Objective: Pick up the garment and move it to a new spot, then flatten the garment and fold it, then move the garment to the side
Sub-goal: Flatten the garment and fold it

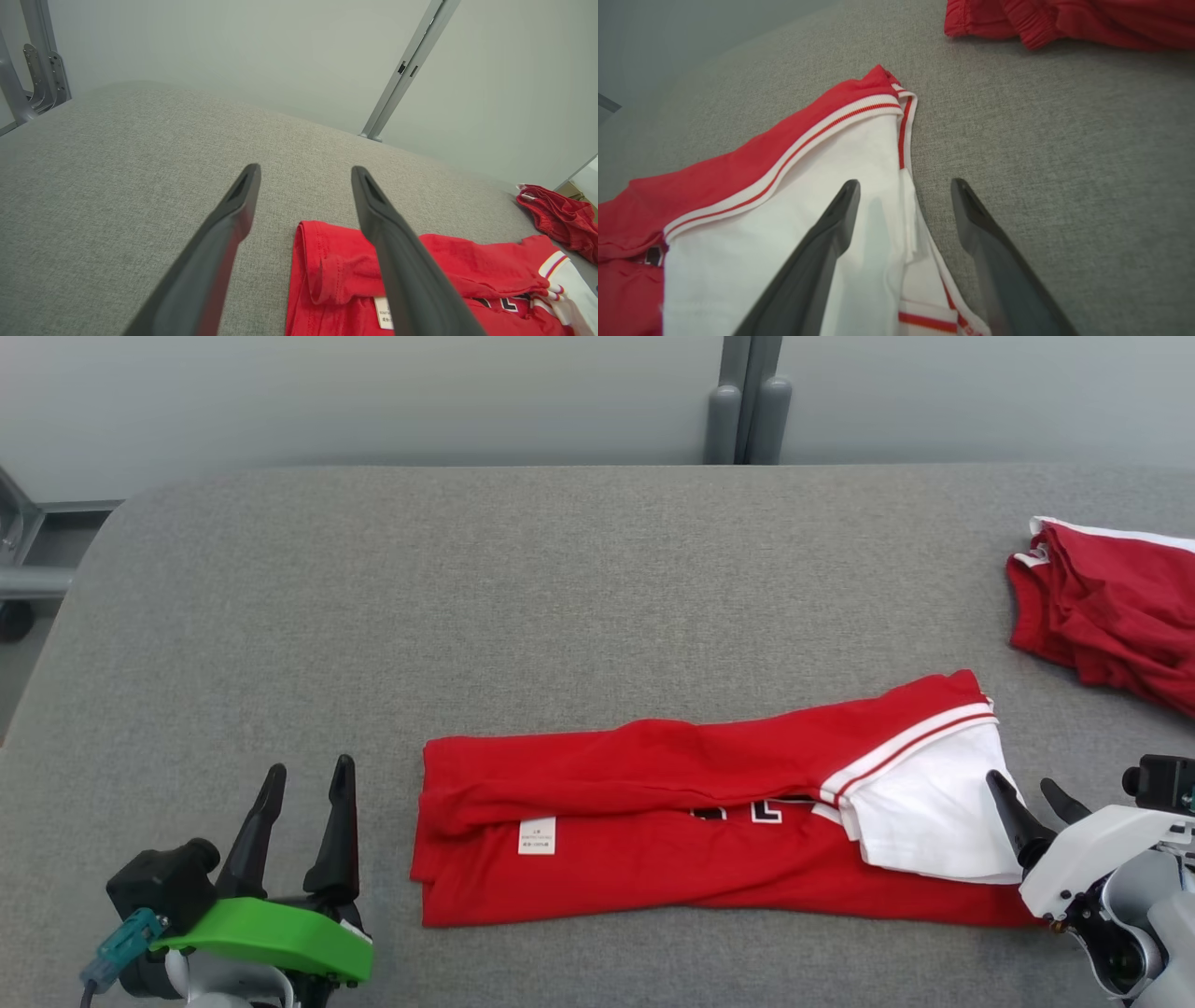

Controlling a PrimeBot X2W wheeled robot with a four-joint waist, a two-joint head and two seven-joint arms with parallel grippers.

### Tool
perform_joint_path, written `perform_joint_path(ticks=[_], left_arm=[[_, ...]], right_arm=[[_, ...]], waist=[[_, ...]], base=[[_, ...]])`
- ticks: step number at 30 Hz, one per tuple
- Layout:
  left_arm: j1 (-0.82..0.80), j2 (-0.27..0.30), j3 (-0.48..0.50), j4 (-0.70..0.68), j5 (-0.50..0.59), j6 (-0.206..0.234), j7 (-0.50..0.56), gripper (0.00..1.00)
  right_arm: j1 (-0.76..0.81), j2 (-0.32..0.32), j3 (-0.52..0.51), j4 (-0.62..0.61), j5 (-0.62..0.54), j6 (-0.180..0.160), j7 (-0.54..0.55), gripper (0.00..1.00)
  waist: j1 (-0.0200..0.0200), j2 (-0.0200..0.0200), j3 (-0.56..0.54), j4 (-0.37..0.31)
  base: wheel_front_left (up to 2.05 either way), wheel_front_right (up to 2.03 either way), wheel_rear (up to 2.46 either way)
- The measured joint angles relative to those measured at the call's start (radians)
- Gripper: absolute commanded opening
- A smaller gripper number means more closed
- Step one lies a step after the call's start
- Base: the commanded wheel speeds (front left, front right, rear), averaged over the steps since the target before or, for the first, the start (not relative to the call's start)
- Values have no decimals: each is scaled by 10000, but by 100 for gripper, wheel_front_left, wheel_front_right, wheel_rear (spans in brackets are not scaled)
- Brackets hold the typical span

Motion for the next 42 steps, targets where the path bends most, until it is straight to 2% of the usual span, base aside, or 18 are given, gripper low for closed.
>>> perform_joint_path(ticks=[10, 13, 14, 15, 24, 38, 42], left_arm=[[397, 13, 407, -293, 50, 163, -2, 100], [518, 21, 654, -382, 50, 165, -2, 100], [558, 27, 671, -395, 52, 165, -2, 100], [577, 21, 671, -414, 61, 165, -2, 100], [702, 17, 934, -665, 238, 178, -2, 100], [855, -161, 999, -957, 324, 205, -2, 100], [859, -209, 911, -966, 364, 207, 12, 100]], right_arm=[[-433, 153, 422, 504, 140, 82, 863, 100], [-680, 161, 767, 464, 33, 86, 951, 19], [-745, 190, 871, 412, -35, 88, 963, 6], [-797, 222, 951, 374, -82, 98, 961, 0], [-1244, 77, 863, 184, -52, 176, 826, 0], [-1732, -1421, 96, -671, 487, 176, 740, 0], [-1734, -1540, 184, -1168, 790, 174, 840, 0]], waist=[[0, 0, 377, 607], [0, 0, 395, 533], [0, 0, 403, 496], [0, 0, 412, 458], [0, 0, 452, 7], [0, 0, 361, -896], [0, 0, 319, -1017]], base=[[0, 0, 0], [0, 0, 0], [0, 0, 0], [0, 0, 0], [0, 0, 0], [0, 0, 0], [0, 0, 0]])
